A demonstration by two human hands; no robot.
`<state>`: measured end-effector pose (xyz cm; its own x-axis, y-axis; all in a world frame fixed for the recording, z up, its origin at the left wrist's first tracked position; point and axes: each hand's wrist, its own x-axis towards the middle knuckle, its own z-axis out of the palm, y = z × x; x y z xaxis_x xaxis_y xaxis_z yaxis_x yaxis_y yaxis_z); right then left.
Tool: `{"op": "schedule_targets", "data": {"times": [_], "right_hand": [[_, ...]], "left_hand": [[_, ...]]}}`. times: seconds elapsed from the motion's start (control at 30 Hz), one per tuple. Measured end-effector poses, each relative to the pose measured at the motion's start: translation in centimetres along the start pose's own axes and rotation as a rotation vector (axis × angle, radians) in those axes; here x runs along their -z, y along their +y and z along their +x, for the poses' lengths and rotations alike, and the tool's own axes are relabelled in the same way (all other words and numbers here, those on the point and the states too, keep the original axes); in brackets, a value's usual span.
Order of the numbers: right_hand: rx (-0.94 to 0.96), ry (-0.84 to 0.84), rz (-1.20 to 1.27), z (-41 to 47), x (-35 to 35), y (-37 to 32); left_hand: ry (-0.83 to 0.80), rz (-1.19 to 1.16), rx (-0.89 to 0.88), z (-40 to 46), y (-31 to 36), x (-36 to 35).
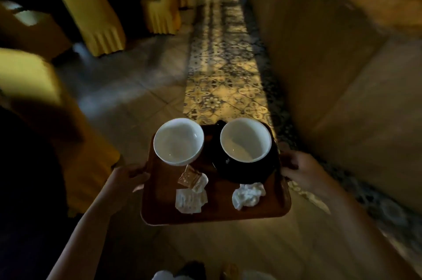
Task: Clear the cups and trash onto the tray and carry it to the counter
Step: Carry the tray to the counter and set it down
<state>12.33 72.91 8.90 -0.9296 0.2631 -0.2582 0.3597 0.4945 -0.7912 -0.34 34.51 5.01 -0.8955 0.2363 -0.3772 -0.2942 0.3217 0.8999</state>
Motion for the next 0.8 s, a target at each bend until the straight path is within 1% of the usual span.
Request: {"op": "schedule_targets", "data": {"times": [0.13,0.23,0.3,0.37,0.43,0.6,0.8], "right_hand": [[-0.109,0.163,0.082,-4.8,1.4,1.9],[-0.182,0.260,0.087,-8.4,2.0,3.8],[-0.254,0.295,0.103,-11.0,2.5,5.1],[-0.330,0.356,0.207,-13.7,3.0,6.6],[-0.367,0.426,0.286,-16.2,3.6,8.0],[-0.393,0.560,0.335,-22.3,6.1,11.7],[-0.432,0.657,0.341,-29.2,11.6,17.2]], "left_hand": [[-0.119,0.122,-0.060,3.2,2.5,-3.2],[-0.274,0.192,-0.116,4.3,4.5,-6.5],[-0.367,0.254,-0.176,4.1,5.6,-9.0],[-0.430,0.288,-0.218,3.8,6.4,-11.4],[-0.473,0.310,-0.245,3.6,6.9,-14.1],[-0.630,0.374,-0.224,1.7,8.0,-22.3],[-0.724,0.416,-0.197,-2.0,9.1,-33.5]]}}
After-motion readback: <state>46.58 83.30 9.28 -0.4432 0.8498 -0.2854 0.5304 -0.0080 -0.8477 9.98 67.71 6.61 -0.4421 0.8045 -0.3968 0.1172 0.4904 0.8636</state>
